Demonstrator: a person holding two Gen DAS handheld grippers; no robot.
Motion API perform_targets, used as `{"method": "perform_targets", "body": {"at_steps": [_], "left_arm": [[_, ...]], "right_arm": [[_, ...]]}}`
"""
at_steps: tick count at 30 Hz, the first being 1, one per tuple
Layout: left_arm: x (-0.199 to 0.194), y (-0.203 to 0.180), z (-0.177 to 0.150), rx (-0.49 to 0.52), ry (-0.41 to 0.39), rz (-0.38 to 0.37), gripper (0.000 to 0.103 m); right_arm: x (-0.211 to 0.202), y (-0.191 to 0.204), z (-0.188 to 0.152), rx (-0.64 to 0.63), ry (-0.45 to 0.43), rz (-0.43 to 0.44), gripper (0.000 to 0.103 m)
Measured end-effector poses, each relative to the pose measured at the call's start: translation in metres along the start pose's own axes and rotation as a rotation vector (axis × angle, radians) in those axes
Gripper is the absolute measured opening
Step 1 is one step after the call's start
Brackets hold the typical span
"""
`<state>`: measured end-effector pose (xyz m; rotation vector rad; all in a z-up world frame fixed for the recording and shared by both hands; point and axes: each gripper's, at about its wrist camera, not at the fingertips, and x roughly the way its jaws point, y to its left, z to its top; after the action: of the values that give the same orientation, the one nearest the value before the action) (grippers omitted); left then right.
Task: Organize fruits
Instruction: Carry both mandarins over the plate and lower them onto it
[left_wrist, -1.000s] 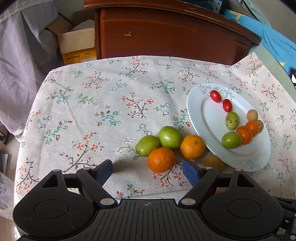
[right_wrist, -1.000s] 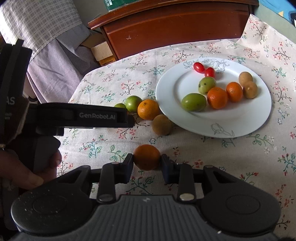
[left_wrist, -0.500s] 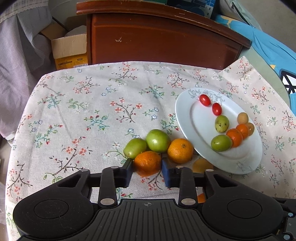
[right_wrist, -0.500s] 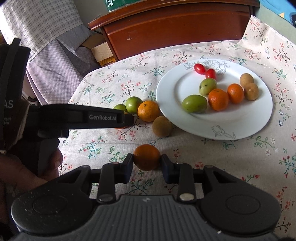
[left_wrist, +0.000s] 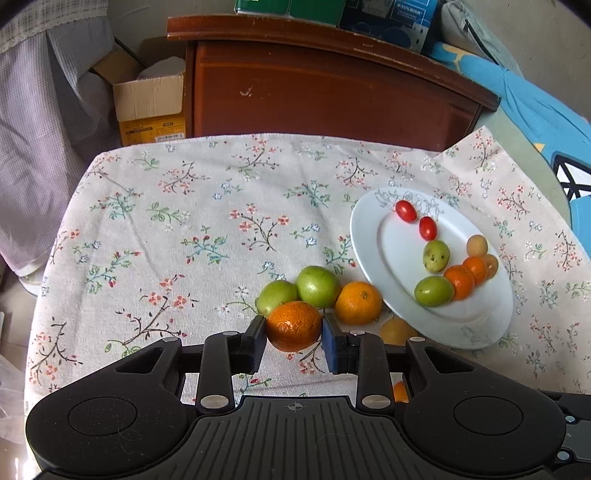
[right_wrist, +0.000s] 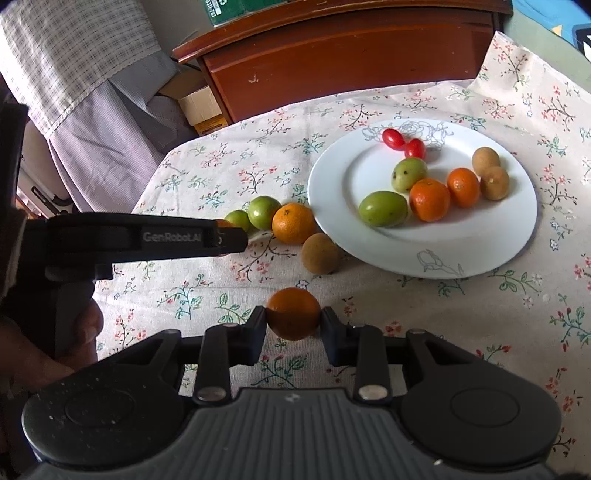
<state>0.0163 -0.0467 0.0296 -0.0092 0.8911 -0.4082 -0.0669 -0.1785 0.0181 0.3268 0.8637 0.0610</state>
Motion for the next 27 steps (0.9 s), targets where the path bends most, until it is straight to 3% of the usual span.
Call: {"method": "perform_targets", "body": {"at_steps": [16,27], "left_arm": [[-0.028,-0.019,0.012,0.043,-0.080,-0.040,0.029],[-0.056,-0.040,0.041,0.074,-0.169,-0.112,0.029]], "right_arm": [[-0.025,-0.011,0.022,0.038,-0.095,-0.006,0.032],[-0.068,-0.039,0.071,0.128,-0.248,-0.032,0.032]]}}
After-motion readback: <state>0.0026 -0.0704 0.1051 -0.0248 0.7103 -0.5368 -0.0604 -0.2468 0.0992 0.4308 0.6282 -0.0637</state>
